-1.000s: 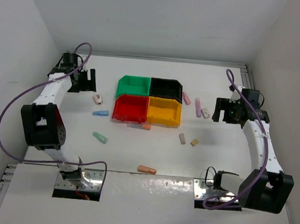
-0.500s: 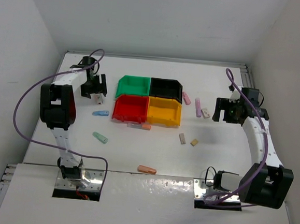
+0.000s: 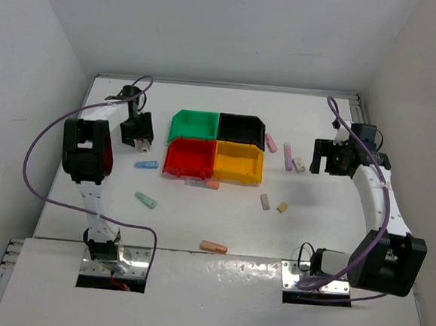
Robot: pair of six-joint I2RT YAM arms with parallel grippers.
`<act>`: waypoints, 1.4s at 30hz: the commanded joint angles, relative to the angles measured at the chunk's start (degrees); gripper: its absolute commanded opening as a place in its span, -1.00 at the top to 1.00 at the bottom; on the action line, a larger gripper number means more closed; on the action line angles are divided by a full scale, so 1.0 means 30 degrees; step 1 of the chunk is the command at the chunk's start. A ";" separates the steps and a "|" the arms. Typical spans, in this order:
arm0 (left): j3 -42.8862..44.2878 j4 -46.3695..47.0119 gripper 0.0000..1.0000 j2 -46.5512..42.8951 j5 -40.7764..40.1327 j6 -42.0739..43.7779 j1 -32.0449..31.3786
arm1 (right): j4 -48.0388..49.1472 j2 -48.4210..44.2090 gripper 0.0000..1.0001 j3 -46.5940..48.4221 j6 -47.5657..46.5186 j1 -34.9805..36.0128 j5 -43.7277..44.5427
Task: Sort the stationery into containers
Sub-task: Pick up the stapler from the center of the board, then place the stapler in the storage box.
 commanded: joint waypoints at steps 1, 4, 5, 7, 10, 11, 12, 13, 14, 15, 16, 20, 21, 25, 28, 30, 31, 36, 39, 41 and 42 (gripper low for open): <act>0.0083 -0.0152 -0.28 0.0042 -0.0006 -0.0036 0.0065 | 0.0540 0.0285 -0.78 0.1046 -0.0148 -0.0085 0.0196; 0.0375 -0.0269 -0.11 0.0246 0.1012 0.0287 0.0533 | 0.0541 0.0520 -0.78 0.1192 -0.0177 -0.0085 0.0109; 0.0550 -0.0298 -0.05 0.0363 0.1165 0.0375 0.0651 | 0.0570 0.0607 -0.78 0.1250 -0.0148 -0.0085 0.0108; 0.0901 -0.0619 0.13 0.0538 0.1399 0.0754 0.0826 | 0.0570 0.0754 -0.78 0.1396 -0.0177 -0.0085 0.0079; 0.1780 -0.0797 0.36 0.0365 0.1926 0.1457 0.0886 | 0.0599 0.0901 -0.78 0.1514 -0.0265 -0.0085 0.0079; 0.2101 -0.0680 0.47 0.0277 0.2073 0.1663 0.0886 | 0.0570 0.0988 -0.78 0.1573 -0.0294 -0.0085 0.0050; 0.2307 -0.0592 0.48 0.0131 0.2684 0.2071 0.0886 | 0.0512 0.1076 -0.78 0.1660 -0.0294 -0.0085 0.0021; 0.2599 -0.0504 0.55 -0.0132 0.3096 0.2278 0.0857 | 0.0511 0.1106 -0.78 0.1777 -0.0323 -0.0085 0.0050; 0.2950 -0.0445 0.62 -0.0308 0.3419 0.2483 0.0857 | 0.0540 0.1164 -0.78 0.1836 -0.0294 -0.0085 0.0050; 0.3592 -0.0126 0.64 -0.0745 0.4031 0.2717 0.0828 | 0.0541 0.1223 -0.78 0.1866 -0.0323 -0.0085 0.0021; 0.4034 0.0051 0.63 -0.1010 0.4473 0.2835 0.0799 | 0.0541 0.1281 -0.78 0.1982 -0.0294 -0.0085 0.0021; 0.4888 0.2890 0.63 -0.2884 0.7963 0.4532 0.0388 | 0.0540 0.1428 -0.78 0.2130 -0.0265 -0.0085 -0.0067; 0.5004 0.3301 0.62 -0.3439 0.9211 0.4884 -0.0105 | 0.0570 0.1515 -0.78 0.2159 -0.0236 -0.0085 -0.0125; 0.6261 0.3397 0.66 -0.3358 1.0013 0.5648 -0.1923 | 0.0599 0.1779 -0.78 0.2539 -0.0031 -0.0085 -0.0301; 0.6821 0.3012 0.69 -0.2772 1.0073 0.5620 -0.2920 | 0.0628 0.1985 -0.78 0.2862 0.0145 -0.0085 -0.0302; 0.6734 0.3013 0.70 -0.2479 1.0073 0.5591 -0.3418 | 0.0774 0.2189 -0.78 0.3066 0.0378 -0.0086 -0.0360; 0.6791 0.3070 0.70 -0.2362 1.0015 0.5620 -0.3739 | 0.0804 0.2248 -0.77 0.3125 0.0467 -0.0085 -0.0476; 0.6996 0.2721 0.70 -0.1483 0.9488 0.5737 -0.4533 | 0.0950 0.3416 -0.74 0.4062 0.1577 -0.0085 -0.1209; 0.7026 0.2311 0.68 -0.1014 0.9311 0.5737 -0.4826 | 0.1039 0.4033 -0.73 0.4882 0.2135 -0.0085 -0.1502; 0.7026 0.1989 0.68 -0.0750 0.9310 0.5737 -0.4914 | 0.1068 0.4620 -0.71 0.5351 0.2458 -0.0056 -0.1561; 0.6968 0.1842 0.68 -0.0633 0.9398 0.5737 -0.5001 | 0.1068 0.4999 -0.71 0.5469 0.2489 -0.0027 -0.1590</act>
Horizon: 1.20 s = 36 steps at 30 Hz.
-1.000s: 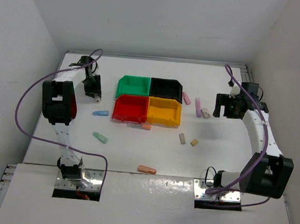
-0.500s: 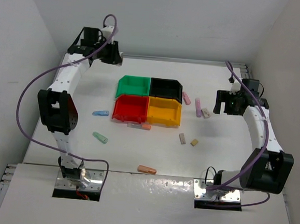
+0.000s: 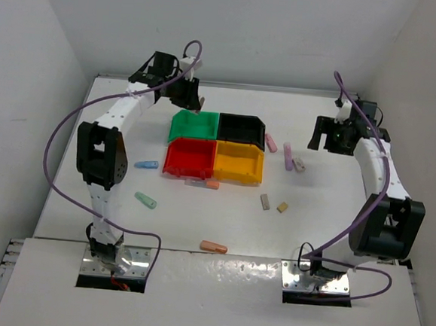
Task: Sort the stationery into containers
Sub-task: Place the stapler in the storage box, then pick up the stapler from the center of the board.
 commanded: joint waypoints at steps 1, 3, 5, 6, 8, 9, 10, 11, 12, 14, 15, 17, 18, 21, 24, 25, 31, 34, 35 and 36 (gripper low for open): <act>0.0178 -0.0323 0.69 0.0038 0.0182 0.0193 -0.0346 | 0.0653 0.0754 -0.70 0.1149 0.0857 0.0031 -0.0462; 0.0002 -0.0558 0.69 0.0126 0.0183 0.0164 -0.0522 | 0.0711 0.1222 -0.70 0.1179 0.0683 0.0265 -0.0432; -0.0320 -0.0705 0.69 0.0097 0.0183 0.0744 -0.0668 | 0.0740 0.1487 -0.70 0.1150 0.0215 0.0646 -0.0170; -0.0466 -0.0705 0.69 0.0097 -0.0020 0.0778 -0.0727 | 0.0712 0.1721 -0.70 0.1121 0.0126 0.0792 -0.0081; -0.0614 -0.0880 0.51 0.0213 -0.0051 0.0983 -0.0903 | 0.0711 0.1927 -0.70 0.1062 -0.0226 0.1144 0.0329; -0.0527 -0.1026 0.39 0.0330 -0.0110 0.1071 -0.0933 | 0.0769 0.2189 -0.70 0.0975 -0.0285 0.1232 0.0388; -0.0236 -0.1462 0.21 0.0418 -0.0110 0.1217 -0.0991 | 0.0770 0.2250 -0.70 0.0974 -0.0401 0.1320 0.0475; -0.0001 -0.1699 0.13 0.0709 -0.0284 0.1276 -0.1050 | 0.0741 0.2453 -0.70 0.1032 -0.0432 0.1350 0.0621; 0.0262 -0.2136 -0.03 0.0857 -0.0489 0.1335 -0.1050 | 0.0770 0.2687 -0.70 0.1033 -0.0432 0.1350 0.0768; 0.1112 -0.2403 -0.14 0.1151 -0.1046 0.1306 -0.0992 | 0.0799 0.2952 -0.69 0.1120 -0.0432 0.1350 0.1149; 0.1376 -0.2520 -0.26 0.1181 -0.1222 0.1364 -0.0963 | 0.0799 0.3272 -0.68 0.1121 -0.0519 0.1350 0.1382; 0.2137 -0.2580 -0.33 0.1093 -0.1574 0.1306 -0.0787 | 0.1032 0.3596 -0.66 0.1121 -0.0636 0.1380 0.1908; 0.2314 -0.2522 -0.62 0.1006 -0.1604 0.1364 -0.0729 | 0.1063 0.3743 -0.63 0.1150 -0.0724 0.1380 0.2115; 0.3280 -0.2492 -0.64 0.0655 -0.1692 0.1394 -0.0494 | 0.1268 0.4765 -0.57 0.1500 -0.1133 0.1380 0.2293; 0.3809 -0.2346 -0.63 -0.0017 -0.1516 0.1306 -0.0202 | 0.1180 0.5441 -0.45 0.2057 -0.1953 0.1496 0.2234; 0.3897 -0.2345 -0.63 -0.0136 -0.1545 0.1277 -0.0172 | 0.1093 0.5850 -0.40 0.2290 -0.1984 0.1555 0.2263; 0.3548 -0.2580 -0.63 -0.0840 -0.2013 0.1423 0.0238 | 0.0625 0.7227 -0.28 0.3082 -0.3096 0.1643 0.1825; 0.2758 -0.2638 -0.63 -0.1045 -0.2161 0.1336 0.0619 | 0.0157 0.7757 -0.28 0.3463 -0.3565 0.1876 0.1328; 0.2552 -0.2638 -0.63 -0.1161 -0.2161 0.1306 0.0794 | -0.0106 0.7816 -0.28 0.3551 -0.3596 0.1907 0.1007; 0.2405 -0.2609 -0.62 -0.1221 -0.2161 0.1306 0.0854 | -0.0283 0.7904 -0.28 0.3668 -0.3770 0.1965 0.0830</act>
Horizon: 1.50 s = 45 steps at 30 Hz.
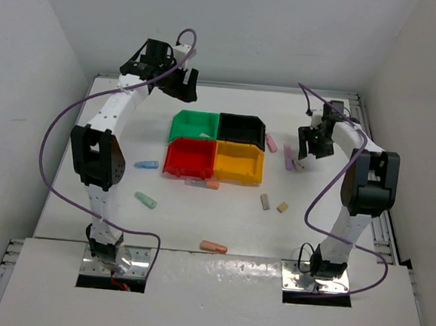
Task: Sort the stationery into containers
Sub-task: Pick up the stapler from the center of the board.
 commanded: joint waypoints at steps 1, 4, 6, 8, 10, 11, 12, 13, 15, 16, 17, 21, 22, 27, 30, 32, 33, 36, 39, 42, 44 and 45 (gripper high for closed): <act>-0.0750 0.0137 -0.63 -0.1316 -0.0288 0.0154 0.0562 | -0.0576 0.0312 -0.28 0.1010 -0.0857 0.0406 -0.0986; -0.1045 0.0109 -0.62 -0.1579 -0.0465 0.0272 0.0738 | -0.0869 0.0576 -0.28 0.0865 -0.1326 0.0641 -0.1017; -0.1250 0.0108 -0.62 -0.1667 -0.0582 0.0301 0.0797 | -0.0987 0.0694 -0.28 0.0689 -0.1501 0.0700 -0.1016; -0.1425 0.0108 -0.62 -0.1755 -0.0756 0.0330 0.0886 | -0.0928 0.0870 -0.28 0.0397 -0.1794 0.0817 -0.0929; -0.1514 0.0108 -0.62 -0.1843 -0.0758 0.0302 0.1002 | -0.0782 0.1016 -0.27 0.0162 -0.2321 0.0876 -0.0607; -0.1630 0.0079 -0.62 -0.1902 -0.0758 0.0331 0.1003 | -0.0637 0.1162 -0.27 0.0045 -0.2497 0.0905 -0.0548; -0.1690 0.0079 -0.62 -0.1844 -0.0758 0.0360 0.1032 | -0.0577 0.1250 -0.28 -0.0014 -0.2615 0.0905 -0.0432; -0.1748 0.0050 -0.62 -0.1902 -0.0758 0.0389 0.1032 | -0.0490 0.1396 -0.27 -0.0073 -0.2761 0.0905 -0.0256; -0.1894 0.0050 -0.62 -0.1932 -0.0758 0.0360 0.1091 | -0.0284 0.1544 -0.23 -0.0220 -0.3228 0.0876 -0.0138; -0.1924 -0.0008 -0.62 -0.1990 -0.0845 0.0331 0.1120 | -0.0110 0.1660 -0.19 -0.0249 -0.3376 0.0876 0.0094; -0.1954 -0.0009 -0.62 -0.2019 -0.0875 0.0389 0.1120 | -0.0021 0.1864 -0.17 -0.0278 -0.3435 0.0905 0.0213; -0.2217 0.0021 -0.61 -0.2195 -0.1021 0.0477 0.1208 | 0.0214 0.2246 -0.05 -0.0162 -0.3758 0.0876 0.0361; -0.2305 -0.0008 -0.61 -0.2282 -0.1108 0.0477 0.1237 | 0.0214 0.2305 -0.01 -0.0132 -0.3787 0.0876 0.0332; -0.2598 -0.0067 -0.61 -0.2488 -0.1168 0.0565 0.1412 | 0.0244 0.2628 0.31 0.0335 -0.4138 0.0963 0.0155; -0.2627 -0.0126 -0.61 -0.2634 -0.1168 0.0682 0.1559 | -0.0369 0.2220 0.40 0.1125 -0.4139 0.0963 -0.0136; -0.2599 -0.0184 -0.60 -0.2722 -0.1226 0.0944 0.1705 | -0.1685 0.1810 0.48 0.2033 -0.4342 0.0964 -0.0633; -0.2569 -0.0272 -0.61 -0.2723 -0.1226 0.1091 0.1822 | -0.2067 0.1228 0.51 0.2413 -0.4373 0.0935 -0.1332; -0.2335 -0.0594 -0.61 -0.2635 -0.1315 0.1619 0.2086 | -0.2306 0.0171 0.65 0.3352 -0.4345 0.0992 -0.2478; -0.2276 -0.0800 -0.60 -0.2606 -0.0847 0.1621 0.2613 | -0.2364 -0.0536 0.69 0.5024 -0.3672 0.1835 -0.3445; -0.2393 -0.0858 -0.60 -0.2460 0.0087 0.1299 0.3228 | -0.2774 -0.0332 0.70 0.7070 -0.2735 0.3478 -0.4381; -0.2422 -0.0830 -0.60 -0.2400 0.0471 0.0948 0.3550 | -0.2162 -0.0068 0.70 0.8097 -0.1740 0.5002 -0.4561; -0.2481 -0.0655 -0.60 -0.2400 0.0705 0.0772 0.4074 | -0.1434 0.0078 0.70 0.8593 -0.1186 0.6022 -0.4619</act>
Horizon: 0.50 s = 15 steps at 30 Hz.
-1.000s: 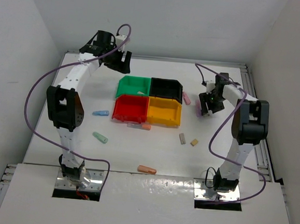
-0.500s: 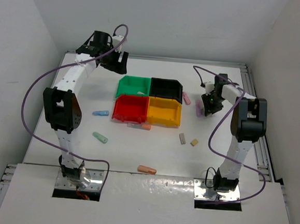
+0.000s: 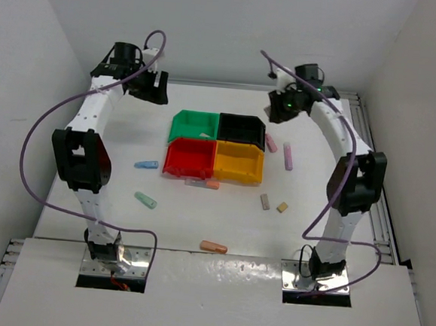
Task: Sort the stationery into containers
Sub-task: Pick up the stapler from the center of the board, then place the stapler in the storage box.
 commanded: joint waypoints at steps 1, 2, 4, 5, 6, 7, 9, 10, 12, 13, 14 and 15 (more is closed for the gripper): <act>0.0033 0.0294 -0.60 -0.0841 0.1137 -0.0627 0.1156 | 0.1260 -0.0192 0.70 0.1566 0.1689 0.2707 -0.1567; 0.0061 0.0352 -0.60 -0.0870 0.1254 -0.0775 0.1333 | 0.1989 0.0131 0.70 0.2208 0.1923 0.3119 -0.1509; 0.0003 0.0469 -0.60 -0.0987 0.1313 -0.1038 0.1859 | 0.2638 0.1123 0.70 0.2972 0.2773 0.4320 -0.1333; -0.0055 0.0528 -0.60 -0.1075 0.1516 -0.1098 0.2094 | 0.3308 0.1536 0.70 0.3759 0.3094 0.4643 -0.1275; -0.0143 0.0644 -0.60 -0.1134 0.1721 -0.1128 0.2387 | 0.3721 0.1888 0.71 0.4115 0.3388 0.5226 -0.1158; -0.0231 0.0646 -0.60 -0.1366 0.1839 -0.1157 0.2564 | 0.4015 0.2559 0.71 0.4437 0.3971 0.5522 -0.1012; -0.0903 0.1082 -0.59 -0.1689 0.2162 -0.1128 0.2885 | 0.5331 0.3120 0.71 0.4967 0.4384 0.6253 -0.0719; -0.1253 0.1259 -0.60 -0.2068 0.2163 -0.1157 0.2975 | 0.5771 0.3383 0.73 0.5055 0.4445 0.6577 -0.0486; -0.2046 0.1465 -0.60 -0.2364 0.2163 -0.1128 0.3208 | 0.6769 0.4028 0.76 0.5231 0.4620 0.7191 -0.0162; -0.2193 0.1437 -0.60 -0.2510 0.2163 -0.1157 0.3326 | 0.6888 0.4263 0.77 0.5377 0.4679 0.7398 -0.0103; -0.2485 0.1350 -0.60 -0.2569 0.2221 -0.1128 0.3385 | 0.7005 0.4700 0.77 0.5523 0.4796 0.7690 -0.0102; -0.2632 0.1349 -0.60 -0.2628 0.2222 -0.1041 0.3560 | 0.7064 0.4878 0.77 0.5496 0.4855 0.7838 -0.0044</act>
